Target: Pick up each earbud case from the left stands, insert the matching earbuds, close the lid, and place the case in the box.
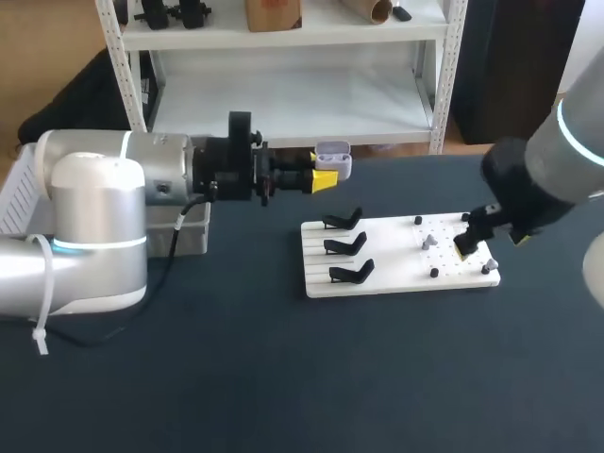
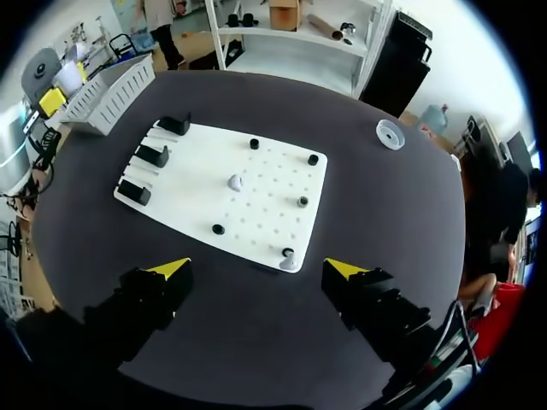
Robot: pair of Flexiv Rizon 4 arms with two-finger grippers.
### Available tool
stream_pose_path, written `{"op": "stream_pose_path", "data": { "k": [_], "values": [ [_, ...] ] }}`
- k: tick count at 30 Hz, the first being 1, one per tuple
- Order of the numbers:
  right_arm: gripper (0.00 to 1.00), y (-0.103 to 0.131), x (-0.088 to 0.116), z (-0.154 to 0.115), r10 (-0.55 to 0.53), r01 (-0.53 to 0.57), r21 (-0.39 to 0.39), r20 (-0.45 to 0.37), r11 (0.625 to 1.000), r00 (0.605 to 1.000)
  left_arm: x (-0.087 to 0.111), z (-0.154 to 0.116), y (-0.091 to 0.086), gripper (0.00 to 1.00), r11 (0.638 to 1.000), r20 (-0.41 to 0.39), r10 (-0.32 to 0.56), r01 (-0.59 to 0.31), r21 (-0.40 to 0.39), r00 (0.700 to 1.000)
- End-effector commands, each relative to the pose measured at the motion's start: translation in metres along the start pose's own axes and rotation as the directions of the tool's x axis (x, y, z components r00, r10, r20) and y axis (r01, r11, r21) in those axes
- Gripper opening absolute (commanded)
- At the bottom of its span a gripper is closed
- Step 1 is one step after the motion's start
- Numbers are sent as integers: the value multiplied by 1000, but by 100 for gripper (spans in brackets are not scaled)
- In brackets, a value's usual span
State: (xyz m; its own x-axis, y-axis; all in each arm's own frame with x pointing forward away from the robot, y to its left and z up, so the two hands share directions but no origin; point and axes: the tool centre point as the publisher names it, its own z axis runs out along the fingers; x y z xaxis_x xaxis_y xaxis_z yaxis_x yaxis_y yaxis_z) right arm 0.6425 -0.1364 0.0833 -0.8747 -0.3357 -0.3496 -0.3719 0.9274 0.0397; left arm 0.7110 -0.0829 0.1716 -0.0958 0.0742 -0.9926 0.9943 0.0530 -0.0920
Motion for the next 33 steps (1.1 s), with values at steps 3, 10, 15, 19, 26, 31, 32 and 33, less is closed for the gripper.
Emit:
{"op": "stream_pose_path", "data": {
  "k": [3,10,15,19,26,31,32,33],
  "values": [
    [100,5,6,9,4,1,150,-29,989,1000,-5,-2,-7,0,1000,-8,-3,3,-8,1000],
    [100,0,19,14,-116,121,160,-42,980,992,-6,-1,-8,0,1000,-13,-16,16,-1,1000],
    [93,-11,28,8,-187,194,173,-57,966,981,-6,-1,-8,0,1000,-13,-16,16,-1,1000],
    [76,-18,35,10,-200,211,182,-77,960,977,-6,-1,-8,0,1000,-13,-16,16,-1,1000],
    [56,-23,36,21,-213,224,162,-86,961,973,-6,-1,-8,0,1000,-13,-16,16,-1,1000],
    [50,-20,34,30,-228,242,151,-102,958,968,-6,-1,-8,0,1000,-13,-16,16,-1,1000],
    [49,-20,34,32,-230,244,148,-104,958,968,-6,-1,-8,0,1000,-13,-16,16,-1,1000],
    [49,-20,34,34,-232,246,145,-105,958,967,-6,-1,-8,0,1000,-13,-16,16,-1,1000]
  ]
}}
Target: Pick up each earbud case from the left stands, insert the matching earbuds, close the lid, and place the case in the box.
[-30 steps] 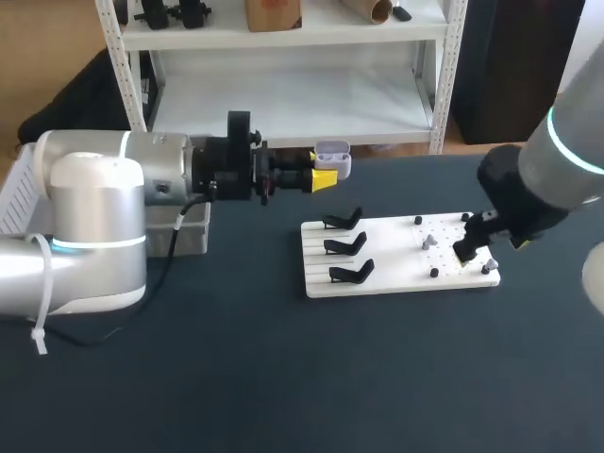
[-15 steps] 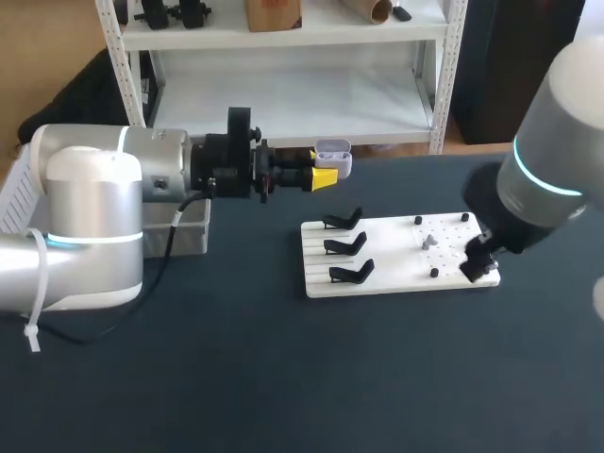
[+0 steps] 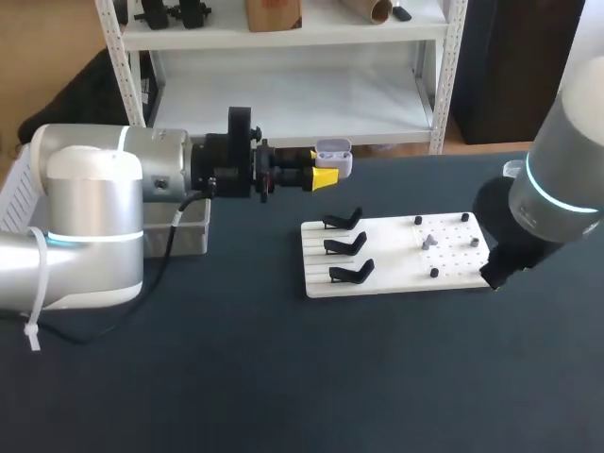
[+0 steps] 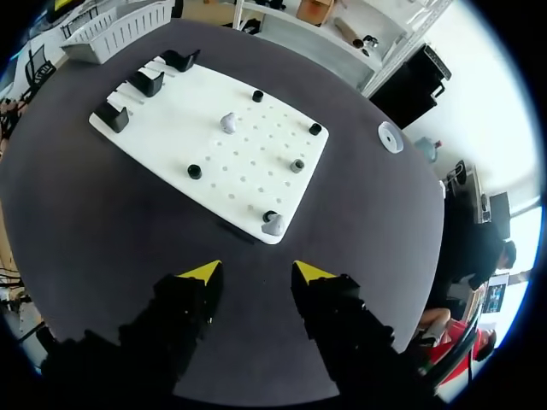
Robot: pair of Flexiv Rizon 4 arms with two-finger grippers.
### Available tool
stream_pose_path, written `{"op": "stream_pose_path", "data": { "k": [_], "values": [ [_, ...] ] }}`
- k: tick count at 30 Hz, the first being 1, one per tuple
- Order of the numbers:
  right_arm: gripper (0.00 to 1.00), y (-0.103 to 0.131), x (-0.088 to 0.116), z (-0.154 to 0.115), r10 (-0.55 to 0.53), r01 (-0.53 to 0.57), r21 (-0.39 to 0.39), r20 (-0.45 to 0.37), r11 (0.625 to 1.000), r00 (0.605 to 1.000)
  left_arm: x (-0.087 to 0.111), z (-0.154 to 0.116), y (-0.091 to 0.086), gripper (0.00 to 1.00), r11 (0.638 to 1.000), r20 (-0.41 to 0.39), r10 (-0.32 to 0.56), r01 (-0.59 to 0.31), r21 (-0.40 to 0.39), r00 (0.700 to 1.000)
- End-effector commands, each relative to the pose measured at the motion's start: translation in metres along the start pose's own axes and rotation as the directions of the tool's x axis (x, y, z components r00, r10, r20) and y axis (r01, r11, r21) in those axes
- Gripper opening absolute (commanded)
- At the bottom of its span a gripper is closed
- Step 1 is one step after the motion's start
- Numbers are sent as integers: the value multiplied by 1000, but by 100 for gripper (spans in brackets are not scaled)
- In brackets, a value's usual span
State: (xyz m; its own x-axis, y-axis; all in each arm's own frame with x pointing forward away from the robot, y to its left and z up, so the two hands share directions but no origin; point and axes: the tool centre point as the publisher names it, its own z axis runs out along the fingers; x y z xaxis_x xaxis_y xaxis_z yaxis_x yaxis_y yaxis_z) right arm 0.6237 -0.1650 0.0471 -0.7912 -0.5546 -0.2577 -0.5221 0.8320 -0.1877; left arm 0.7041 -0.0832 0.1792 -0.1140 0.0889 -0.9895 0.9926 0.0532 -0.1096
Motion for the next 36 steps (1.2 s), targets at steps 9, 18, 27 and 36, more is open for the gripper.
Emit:
{"op": "stream_pose_path", "data": {
  "k": [9,18,27,36],
  "values": [
    [48,-2,-14,23,10,-10,-6,-32,1000,999,0,0,-1,0,1000,2,1,-1,-2,1000],
    [48,-2,-20,26,30,-30,1,-50,1000,998,0,0,-1,0,1000,2,1,-1,-2,1000],
    [45,-5,-25,26,64,-64,3,-53,998,997,0,0,-1,0,1000,2,1,-1,-2,1000],
    [44,-3,-21,28,84,-84,3,-73,996,994,0,0,-1,0,1000,2,1,-1,-2,1000]
  ]
}}
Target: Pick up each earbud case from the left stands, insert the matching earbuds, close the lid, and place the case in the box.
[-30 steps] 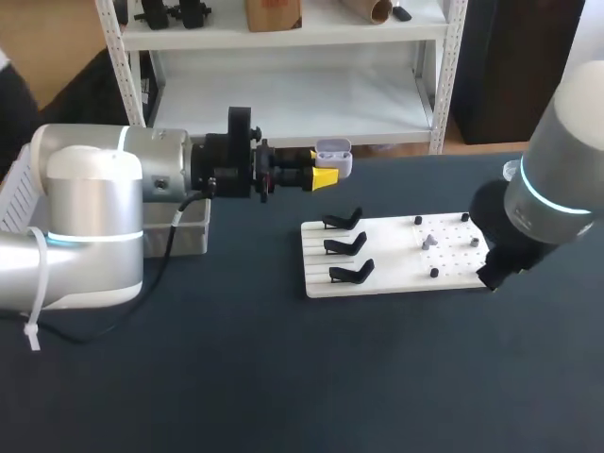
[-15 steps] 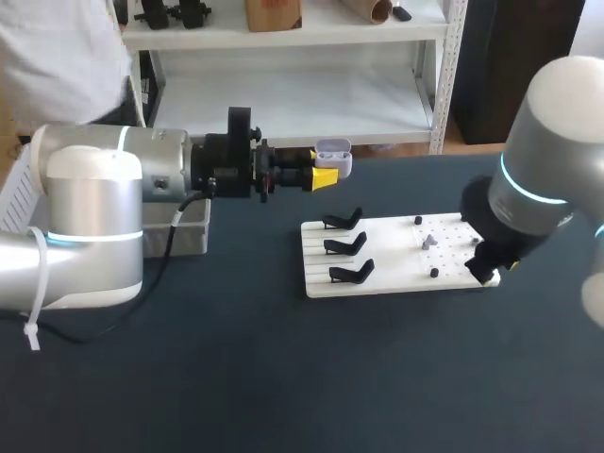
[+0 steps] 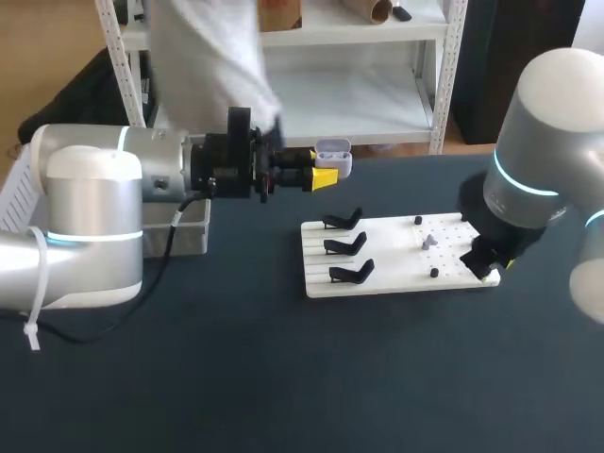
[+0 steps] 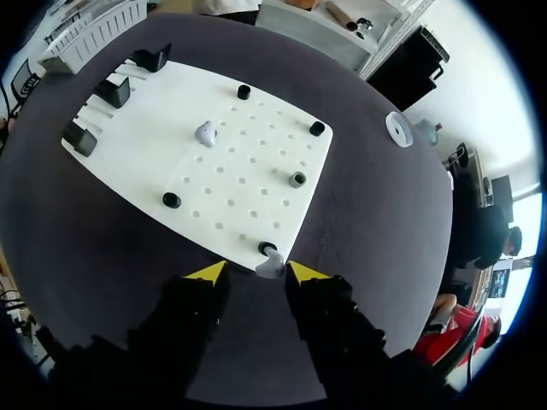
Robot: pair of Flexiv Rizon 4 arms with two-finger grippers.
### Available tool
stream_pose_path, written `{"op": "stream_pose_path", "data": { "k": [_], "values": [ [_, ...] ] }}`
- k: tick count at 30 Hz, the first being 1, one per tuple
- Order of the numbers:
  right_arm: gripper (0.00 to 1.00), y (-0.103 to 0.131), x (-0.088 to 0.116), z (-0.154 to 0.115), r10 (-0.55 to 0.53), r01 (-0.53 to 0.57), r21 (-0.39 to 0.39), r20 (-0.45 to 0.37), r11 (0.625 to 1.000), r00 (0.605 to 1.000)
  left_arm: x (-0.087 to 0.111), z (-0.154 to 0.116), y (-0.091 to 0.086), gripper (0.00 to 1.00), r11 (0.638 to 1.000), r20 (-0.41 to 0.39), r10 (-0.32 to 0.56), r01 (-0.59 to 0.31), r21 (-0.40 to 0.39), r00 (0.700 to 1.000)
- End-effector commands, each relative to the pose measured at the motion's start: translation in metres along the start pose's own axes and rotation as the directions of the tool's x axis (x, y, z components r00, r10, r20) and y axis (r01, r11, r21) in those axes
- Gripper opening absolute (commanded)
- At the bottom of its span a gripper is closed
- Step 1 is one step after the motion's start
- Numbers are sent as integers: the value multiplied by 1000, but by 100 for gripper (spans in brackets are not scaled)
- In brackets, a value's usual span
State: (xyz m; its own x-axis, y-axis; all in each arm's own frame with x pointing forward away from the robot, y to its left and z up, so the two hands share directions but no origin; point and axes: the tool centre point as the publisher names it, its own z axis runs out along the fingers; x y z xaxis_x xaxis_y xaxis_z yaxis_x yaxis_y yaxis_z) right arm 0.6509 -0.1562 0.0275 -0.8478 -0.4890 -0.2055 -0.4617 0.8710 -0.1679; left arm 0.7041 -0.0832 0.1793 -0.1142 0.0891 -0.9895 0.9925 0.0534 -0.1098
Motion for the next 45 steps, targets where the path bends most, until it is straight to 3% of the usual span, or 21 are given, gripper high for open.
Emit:
{"op": "stream_pose_path", "data": {
  "k": [1,21,38,42,45],
  "values": [
    [44,0,1,2,15,-15,1,-4,1000,1000,1,0,-1,0,1000,3,1,-1,-2,1000],
    [37,-6,-6,4,71,-71,5,1,997,997,1,0,-1,0,1000,3,1,-1,-2,1000],
    [35,-3,0,3,98,-98,3,-9,995,995,1,0,-1,0,1000,3,1,-1,-2,1000],
    [26,-3,-1,5,99,-99,4,-7,995,995,1,0,-1,0,1000,3,1,-1,-2,1000],
    [2,-3,-2,6,100,-100,6,-9,995,995,1,0,-1,0,1000,3,1,-1,-2,1000]
  ]
}}
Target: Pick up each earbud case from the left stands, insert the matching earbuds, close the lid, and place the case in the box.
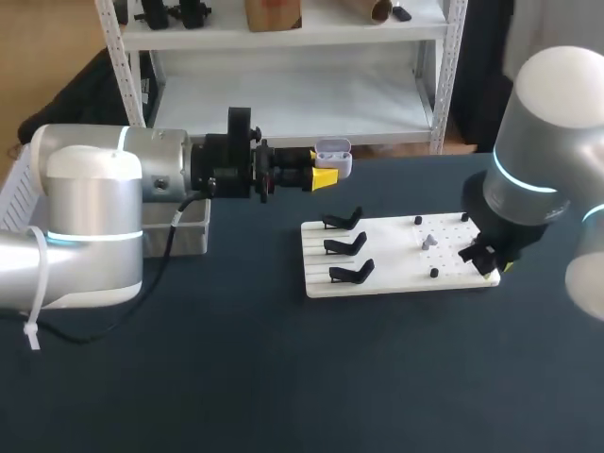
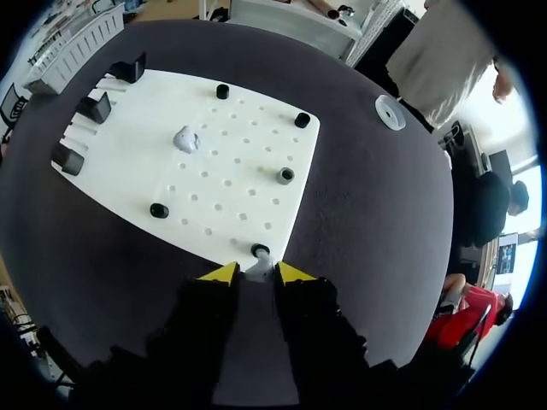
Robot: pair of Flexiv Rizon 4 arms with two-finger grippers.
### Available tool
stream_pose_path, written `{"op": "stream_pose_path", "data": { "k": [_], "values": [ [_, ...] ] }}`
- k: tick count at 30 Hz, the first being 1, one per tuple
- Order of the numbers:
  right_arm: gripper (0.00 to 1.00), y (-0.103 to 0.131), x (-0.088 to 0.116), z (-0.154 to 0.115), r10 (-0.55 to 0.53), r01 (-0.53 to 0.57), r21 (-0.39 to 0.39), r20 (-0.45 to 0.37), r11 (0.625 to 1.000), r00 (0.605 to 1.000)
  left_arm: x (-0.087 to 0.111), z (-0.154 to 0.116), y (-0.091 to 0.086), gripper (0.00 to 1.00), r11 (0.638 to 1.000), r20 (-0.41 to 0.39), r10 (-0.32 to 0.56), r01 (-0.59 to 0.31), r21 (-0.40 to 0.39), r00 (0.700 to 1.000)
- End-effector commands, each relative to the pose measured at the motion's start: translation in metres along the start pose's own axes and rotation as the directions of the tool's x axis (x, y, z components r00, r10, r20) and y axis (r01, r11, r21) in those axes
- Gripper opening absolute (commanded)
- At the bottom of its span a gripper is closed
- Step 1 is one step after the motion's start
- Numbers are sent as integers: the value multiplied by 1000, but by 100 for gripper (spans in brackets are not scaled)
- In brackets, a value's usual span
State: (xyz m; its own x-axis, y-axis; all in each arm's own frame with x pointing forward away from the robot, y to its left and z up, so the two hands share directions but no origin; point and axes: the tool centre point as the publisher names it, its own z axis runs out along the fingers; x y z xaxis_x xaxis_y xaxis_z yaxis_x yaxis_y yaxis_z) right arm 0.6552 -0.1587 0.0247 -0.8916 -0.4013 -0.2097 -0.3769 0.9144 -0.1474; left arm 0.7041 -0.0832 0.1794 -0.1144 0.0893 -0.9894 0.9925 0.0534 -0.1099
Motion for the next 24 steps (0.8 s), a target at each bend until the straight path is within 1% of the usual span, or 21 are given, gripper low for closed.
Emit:
{"op": "stream_pose_path", "data": {
  "k": [1,6,11,14,16,19,24],
  "values": [
    [0,1,0,2,3,-3,6,1,1000,1000,1,0,-1,0,1000,3,2,-2,-2,1000],
    [0,-1,2,-1,1,-1,13,-7,1000,1000,1,0,-1,0,1000,3,2,-2,-2,1000],
    [0,-3,2,-19,4,-4,19,-8,1000,1000,1,0,-1,0,1000,3,2,-2,-2,1000],
    [0,-4,0,-38,11,-11,10,-23,1000,1000,1,0,-1,0,1000,3,2,-2,-2,1000],
    [0,-3,0,-49,9,-9,-6,-59,1000,998,1,0,-1,0,1000,3,2,-2,-2,1000],
    [0,4,0,-65,1,-3,-26,-85,1000,996,1,0,-1,0,1000,3,2,-2,-2,1000],
    [0,16,-7,-99,1,-5,-46,-96,999,995,1,0,-1,0,1000,3,2,-2,-2,1000]
  ]
}}
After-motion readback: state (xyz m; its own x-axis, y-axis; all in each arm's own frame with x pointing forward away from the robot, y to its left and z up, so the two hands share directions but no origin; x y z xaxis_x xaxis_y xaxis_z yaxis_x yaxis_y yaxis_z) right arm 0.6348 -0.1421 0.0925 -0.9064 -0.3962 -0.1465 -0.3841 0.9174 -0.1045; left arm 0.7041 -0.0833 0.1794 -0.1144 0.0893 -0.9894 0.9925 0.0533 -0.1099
